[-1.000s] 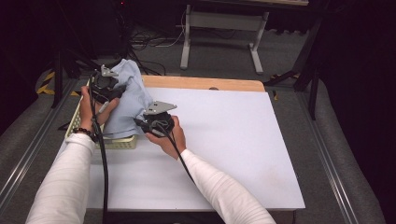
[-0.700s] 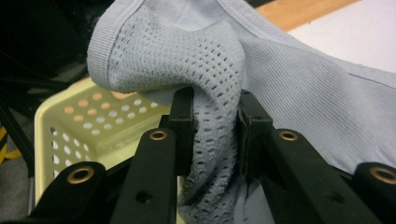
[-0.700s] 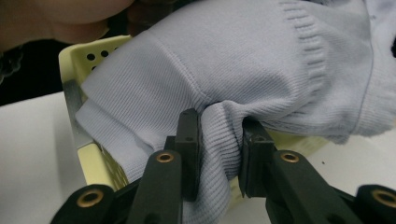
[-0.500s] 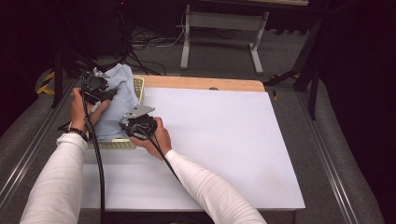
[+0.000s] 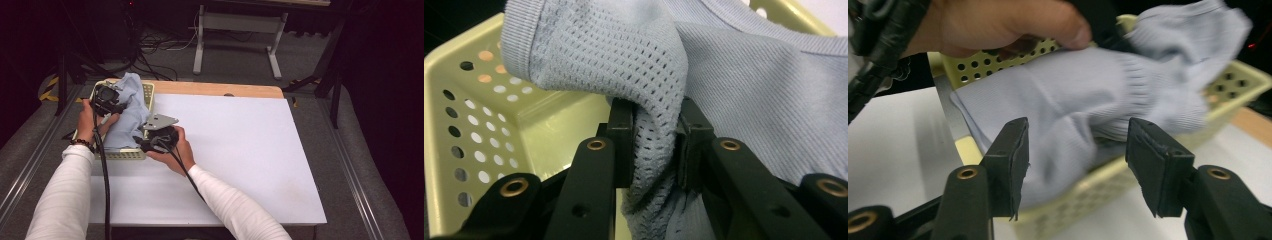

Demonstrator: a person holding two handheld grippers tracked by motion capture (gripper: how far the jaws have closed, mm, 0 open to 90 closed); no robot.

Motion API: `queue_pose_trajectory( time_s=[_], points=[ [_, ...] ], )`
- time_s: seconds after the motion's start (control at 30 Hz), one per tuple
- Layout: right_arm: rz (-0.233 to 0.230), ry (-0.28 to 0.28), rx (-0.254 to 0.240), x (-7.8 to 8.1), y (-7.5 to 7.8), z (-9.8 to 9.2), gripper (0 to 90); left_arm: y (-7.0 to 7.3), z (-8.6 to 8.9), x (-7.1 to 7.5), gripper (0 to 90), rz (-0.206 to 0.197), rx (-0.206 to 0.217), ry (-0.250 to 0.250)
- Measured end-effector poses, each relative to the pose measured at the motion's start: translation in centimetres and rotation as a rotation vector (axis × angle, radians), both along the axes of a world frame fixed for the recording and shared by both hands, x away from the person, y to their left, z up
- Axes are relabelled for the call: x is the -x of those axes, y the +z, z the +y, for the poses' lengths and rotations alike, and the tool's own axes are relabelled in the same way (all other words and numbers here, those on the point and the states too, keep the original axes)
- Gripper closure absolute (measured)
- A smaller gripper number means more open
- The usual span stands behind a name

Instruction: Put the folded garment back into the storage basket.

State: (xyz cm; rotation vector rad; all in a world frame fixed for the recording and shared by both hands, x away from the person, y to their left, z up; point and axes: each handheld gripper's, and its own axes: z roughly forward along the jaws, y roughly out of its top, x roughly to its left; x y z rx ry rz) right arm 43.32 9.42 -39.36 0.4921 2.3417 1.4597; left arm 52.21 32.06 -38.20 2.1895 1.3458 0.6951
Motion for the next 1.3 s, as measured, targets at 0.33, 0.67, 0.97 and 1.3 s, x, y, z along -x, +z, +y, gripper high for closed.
queue_pose_trajectory(
  time_s=[0.33, 0.67, 0.97, 1.3],
  points=[
    [-0.039, -0.049, -0.021, 1.2, 0.9, -9.5, 41.6, -1.9, -0.2, -0.7, 74.0, 0.089, -0.058, 0.014],
    [-0.003, -0.144, 0.005, 1.7, -1.3, -18.2, 40.3, -3.0, -0.5, -1.4, 74.3, 0.142, -0.092, 0.017],
    [-0.040, -0.249, 0.029, 3.0, -1.5, -23.9, 39.6, -3.5, -0.3, -1.5, 74.1, 0.154, -0.073, 0.030],
    [-0.113, -0.306, 0.037, 5.3, -2.0, -26.9, 35.0, -3.8, -0.3, -1.7, 73.4, 0.162, -0.075, 0.028]
  ],
)
